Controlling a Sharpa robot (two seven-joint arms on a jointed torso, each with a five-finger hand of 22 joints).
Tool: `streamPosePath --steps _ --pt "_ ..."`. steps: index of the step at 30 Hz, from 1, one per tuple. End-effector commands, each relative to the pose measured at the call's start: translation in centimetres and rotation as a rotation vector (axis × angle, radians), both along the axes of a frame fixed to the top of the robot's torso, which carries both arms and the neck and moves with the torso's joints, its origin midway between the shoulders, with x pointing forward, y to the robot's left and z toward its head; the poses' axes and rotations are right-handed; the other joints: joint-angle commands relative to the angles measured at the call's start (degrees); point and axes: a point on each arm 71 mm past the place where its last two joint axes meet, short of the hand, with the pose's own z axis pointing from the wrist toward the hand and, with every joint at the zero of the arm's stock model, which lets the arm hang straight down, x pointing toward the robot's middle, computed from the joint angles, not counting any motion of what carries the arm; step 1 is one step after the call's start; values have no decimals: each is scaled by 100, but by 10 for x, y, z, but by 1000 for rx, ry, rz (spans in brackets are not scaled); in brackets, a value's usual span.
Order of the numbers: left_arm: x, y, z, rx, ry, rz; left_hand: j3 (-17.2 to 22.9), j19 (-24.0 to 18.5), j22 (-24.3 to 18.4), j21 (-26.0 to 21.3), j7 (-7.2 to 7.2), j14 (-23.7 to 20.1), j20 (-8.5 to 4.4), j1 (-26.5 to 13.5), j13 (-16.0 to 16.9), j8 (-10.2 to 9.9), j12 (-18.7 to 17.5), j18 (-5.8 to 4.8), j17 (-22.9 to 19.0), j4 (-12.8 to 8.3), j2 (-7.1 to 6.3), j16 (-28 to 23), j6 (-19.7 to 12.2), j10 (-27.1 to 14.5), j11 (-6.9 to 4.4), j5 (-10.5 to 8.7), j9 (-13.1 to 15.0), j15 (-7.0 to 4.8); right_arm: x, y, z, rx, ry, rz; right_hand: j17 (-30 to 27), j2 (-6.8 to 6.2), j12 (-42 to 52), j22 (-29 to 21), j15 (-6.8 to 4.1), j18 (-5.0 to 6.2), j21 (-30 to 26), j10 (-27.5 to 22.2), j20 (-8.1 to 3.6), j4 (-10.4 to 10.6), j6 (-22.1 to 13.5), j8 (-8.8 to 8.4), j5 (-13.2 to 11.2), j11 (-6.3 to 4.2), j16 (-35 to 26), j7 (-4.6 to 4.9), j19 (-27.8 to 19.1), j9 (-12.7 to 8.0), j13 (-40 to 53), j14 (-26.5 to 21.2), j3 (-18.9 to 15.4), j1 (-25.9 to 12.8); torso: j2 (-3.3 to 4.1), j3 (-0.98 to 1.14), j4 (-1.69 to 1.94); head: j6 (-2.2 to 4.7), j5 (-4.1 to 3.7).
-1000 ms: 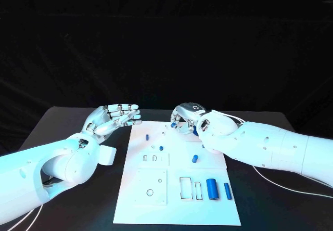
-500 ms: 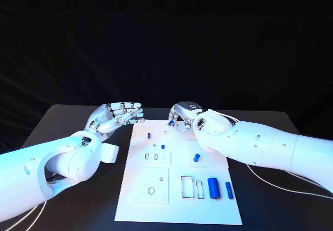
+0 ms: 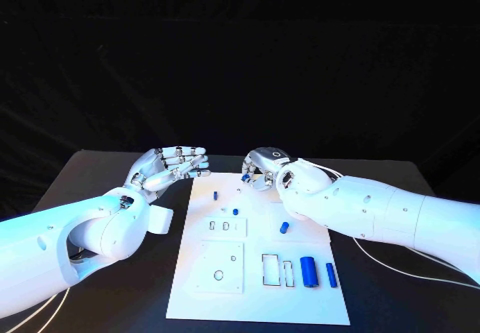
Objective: Assemble the parts on the task board
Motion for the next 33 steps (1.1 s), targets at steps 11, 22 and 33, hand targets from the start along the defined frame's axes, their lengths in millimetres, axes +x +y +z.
streamPosePath --steps 11,22,33 --pt "1 -6 4 -9 -13 -28 29 31 -4 27 145 -24 2 -2 -6 -19 -34 75 9 -6 -14 -20 -11 3 25 -33 10 1 3 8 -5 -15 11 12 708 29 -21 14 6 -49 36 -17 17 9 -33 24 19 19 27 14 24 15 -5 456 23 -37 10 0 -2 -3 5" --pt "2 -6 5 -8 -16 -28 29 31 -4 27 145 -24 2 -2 -6 -19 -34 75 9 -6 -14 -20 -11 3 25 -33 10 1 3 10 -10 -29 29 14 706 18 -26 5 11 -46 27 -24 22 7 -57 15 18 26 28 23 14 24 -6 455 23 -48 11 -3 -5 -18 16" --pt "3 -6 7 -7 -18 -27 43 33 -7 30 147 -34 2 -7 -5 -20 -36 74 23 -18 -20 -31 -11 4 26 -40 12 2 5 8 -9 -17 13 2 -142 -308 -40 -520 230 70 -424 -1138 223 83 -950 -512 16 294 -495 266 -333 -39 -303 227 -239 -242 12 2 -18 -10 21"
